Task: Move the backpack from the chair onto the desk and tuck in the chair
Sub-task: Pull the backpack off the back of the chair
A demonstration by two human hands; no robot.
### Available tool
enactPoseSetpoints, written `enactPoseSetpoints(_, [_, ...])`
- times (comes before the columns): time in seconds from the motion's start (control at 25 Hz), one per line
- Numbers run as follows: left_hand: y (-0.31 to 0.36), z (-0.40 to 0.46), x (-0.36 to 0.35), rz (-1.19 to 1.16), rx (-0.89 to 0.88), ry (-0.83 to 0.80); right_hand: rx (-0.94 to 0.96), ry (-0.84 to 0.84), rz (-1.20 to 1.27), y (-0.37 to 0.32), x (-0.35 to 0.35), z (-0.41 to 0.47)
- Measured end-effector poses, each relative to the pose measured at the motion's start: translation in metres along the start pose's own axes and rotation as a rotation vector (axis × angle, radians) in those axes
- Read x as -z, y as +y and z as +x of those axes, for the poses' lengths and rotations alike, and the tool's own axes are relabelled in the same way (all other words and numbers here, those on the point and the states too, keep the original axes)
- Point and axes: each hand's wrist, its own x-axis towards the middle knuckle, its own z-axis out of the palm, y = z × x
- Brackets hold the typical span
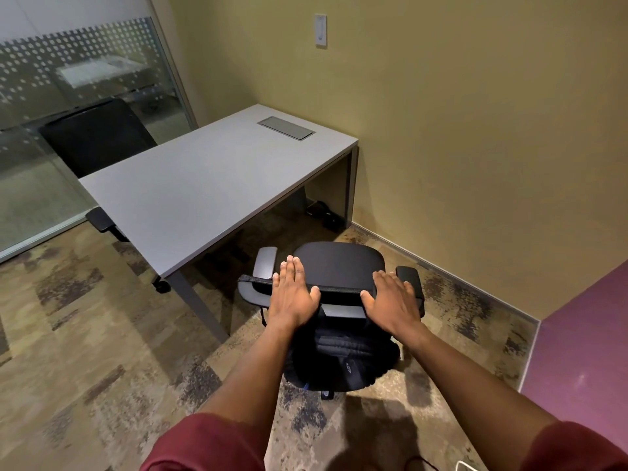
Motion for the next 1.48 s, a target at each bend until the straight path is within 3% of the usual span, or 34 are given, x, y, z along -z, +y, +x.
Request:
enactPoseSetpoints(0.52, [-0.008, 0.006, 0.003, 0.018, -0.027, -0.099, -0.009, 0.029, -0.025, 0.0, 0.0, -0.003])
enactPoseSetpoints(1.04, [-0.019, 0.003, 0.019, -0.049, 0.158, 0.072, -0.037, 0.012, -0.023, -0.002, -0.001, -0.002])
enactPoseSetpoints(1.48, [-0.045, 0.01, 0.04, -0.077, 0.332, 0.074, -0.061, 0.027, -0.014, -0.005, -0.003, -0.001])
